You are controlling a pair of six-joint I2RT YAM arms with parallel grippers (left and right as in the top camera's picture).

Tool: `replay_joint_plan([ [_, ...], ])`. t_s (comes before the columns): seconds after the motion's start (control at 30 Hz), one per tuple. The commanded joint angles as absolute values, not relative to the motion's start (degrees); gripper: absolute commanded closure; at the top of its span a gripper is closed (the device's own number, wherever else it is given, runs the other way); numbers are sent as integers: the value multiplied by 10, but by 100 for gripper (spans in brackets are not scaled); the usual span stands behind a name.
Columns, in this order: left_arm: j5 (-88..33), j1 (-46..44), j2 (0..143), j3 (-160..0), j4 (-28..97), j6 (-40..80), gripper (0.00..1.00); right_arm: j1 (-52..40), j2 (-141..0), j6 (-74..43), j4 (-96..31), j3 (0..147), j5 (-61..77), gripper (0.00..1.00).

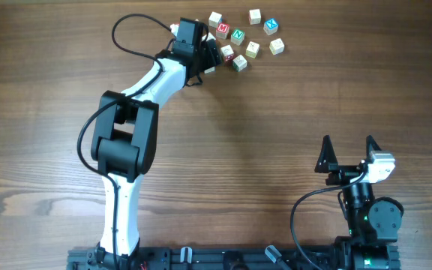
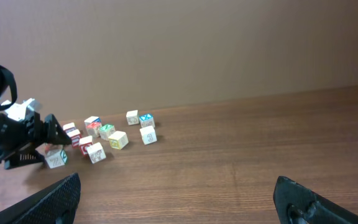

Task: Form a horizontal line
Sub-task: 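Lower the left gripper and grasp the red-lettered A block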

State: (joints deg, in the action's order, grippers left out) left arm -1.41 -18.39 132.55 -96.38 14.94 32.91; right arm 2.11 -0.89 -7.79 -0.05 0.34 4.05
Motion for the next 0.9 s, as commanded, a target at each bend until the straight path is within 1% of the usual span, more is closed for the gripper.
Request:
replay_joint_plan([
  [0.0,42,-180,1347,-973,152,334,19,25,-3,-75,1,3,43,0],
  [0.13,57,-175,1347,-973,145,333,28,25,-3,-75,1,3,43,0],
  [0.2,57,-172,1348,-973,141,333,37,25,-3,-75,1,3,43,0],
  [0.3,57,-166,1352,-973,132,332,41,25,-3,-76,1,3,43,0],
  [0.47,57,-166,1353,-973,130,313,56,25,-3,-75,1,3,43,0],
  [0.57,57,-169,1353,-973,133,295,57,25,-3,-75,1,3,43,0],
  [0.67,57,-173,1353,-973,140,287,60,25,-3,-75,1,3,43,0],
  [0.8,57,-173,1353,-973,151,287,61,25,-3,-75,1,3,43,0],
  [0.87,61,-173,1353,-973,153,279,64,25,-3,-75,1,3,43,0],
])
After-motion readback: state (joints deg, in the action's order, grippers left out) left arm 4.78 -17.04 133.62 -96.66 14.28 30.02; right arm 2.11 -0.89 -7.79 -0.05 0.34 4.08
